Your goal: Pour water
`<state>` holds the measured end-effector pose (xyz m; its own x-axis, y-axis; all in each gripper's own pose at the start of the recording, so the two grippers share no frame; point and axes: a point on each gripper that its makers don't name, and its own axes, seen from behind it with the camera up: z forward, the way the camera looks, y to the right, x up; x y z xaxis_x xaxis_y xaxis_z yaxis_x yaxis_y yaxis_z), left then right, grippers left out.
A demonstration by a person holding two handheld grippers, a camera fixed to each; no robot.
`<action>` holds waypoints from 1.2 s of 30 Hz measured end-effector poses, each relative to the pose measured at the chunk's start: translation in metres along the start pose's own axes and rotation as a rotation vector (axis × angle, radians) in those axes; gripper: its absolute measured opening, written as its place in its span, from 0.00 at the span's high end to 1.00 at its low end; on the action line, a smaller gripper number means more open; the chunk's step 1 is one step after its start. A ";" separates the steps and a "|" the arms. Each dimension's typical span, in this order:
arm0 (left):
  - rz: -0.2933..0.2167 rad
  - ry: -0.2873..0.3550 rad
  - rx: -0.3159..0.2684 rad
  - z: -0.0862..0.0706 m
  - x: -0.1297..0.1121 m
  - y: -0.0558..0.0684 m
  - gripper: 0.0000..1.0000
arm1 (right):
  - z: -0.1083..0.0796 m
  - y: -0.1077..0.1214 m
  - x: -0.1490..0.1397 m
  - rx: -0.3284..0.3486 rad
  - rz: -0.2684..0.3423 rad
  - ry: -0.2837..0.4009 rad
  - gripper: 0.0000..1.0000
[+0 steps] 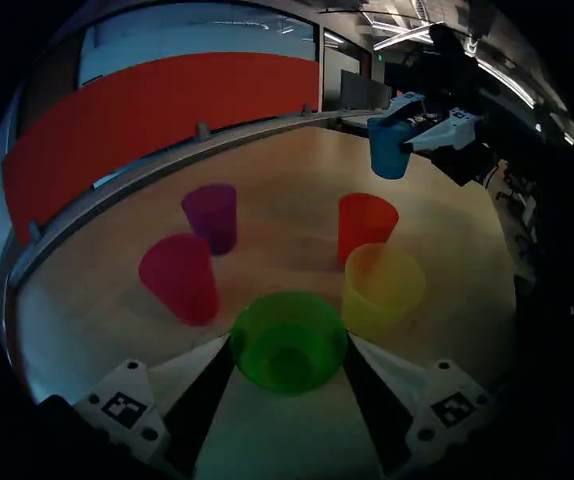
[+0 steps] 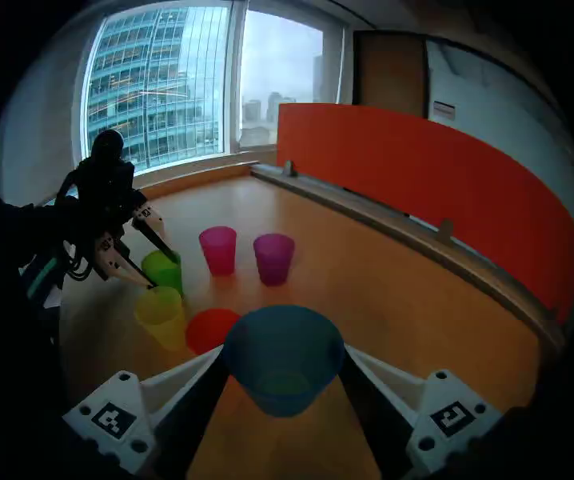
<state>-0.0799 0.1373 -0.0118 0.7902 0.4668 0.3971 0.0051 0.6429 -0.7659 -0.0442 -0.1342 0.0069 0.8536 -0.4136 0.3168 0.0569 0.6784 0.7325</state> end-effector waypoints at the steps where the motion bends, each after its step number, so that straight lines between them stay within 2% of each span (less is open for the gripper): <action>1: -0.003 0.000 -0.001 0.000 -0.001 0.000 0.12 | 0.000 0.000 0.000 0.000 0.000 0.000 0.07; 8: -0.014 0.000 -0.011 -0.003 -0.004 0.002 0.10 | 0.001 -0.002 -0.002 0.000 0.003 -0.002 0.08; 12: -0.022 -0.005 -0.014 -0.004 -0.006 0.001 0.01 | 0.002 -0.004 -0.002 0.001 0.004 -0.003 0.07; 23: -0.007 -0.027 -0.001 -0.004 -0.015 -0.001 0.01 | 0.006 -0.005 -0.010 0.002 0.014 -0.011 0.07; 36: -0.016 -0.040 0.009 -0.015 -0.026 0.000 0.01 | 0.026 -0.012 -0.046 0.015 0.038 -0.054 0.07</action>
<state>-0.0916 0.1163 -0.0299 0.7647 0.4803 0.4296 0.0119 0.6561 -0.7546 -0.0970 -0.1390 -0.0009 0.8256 -0.4203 0.3763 0.0171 0.6854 0.7280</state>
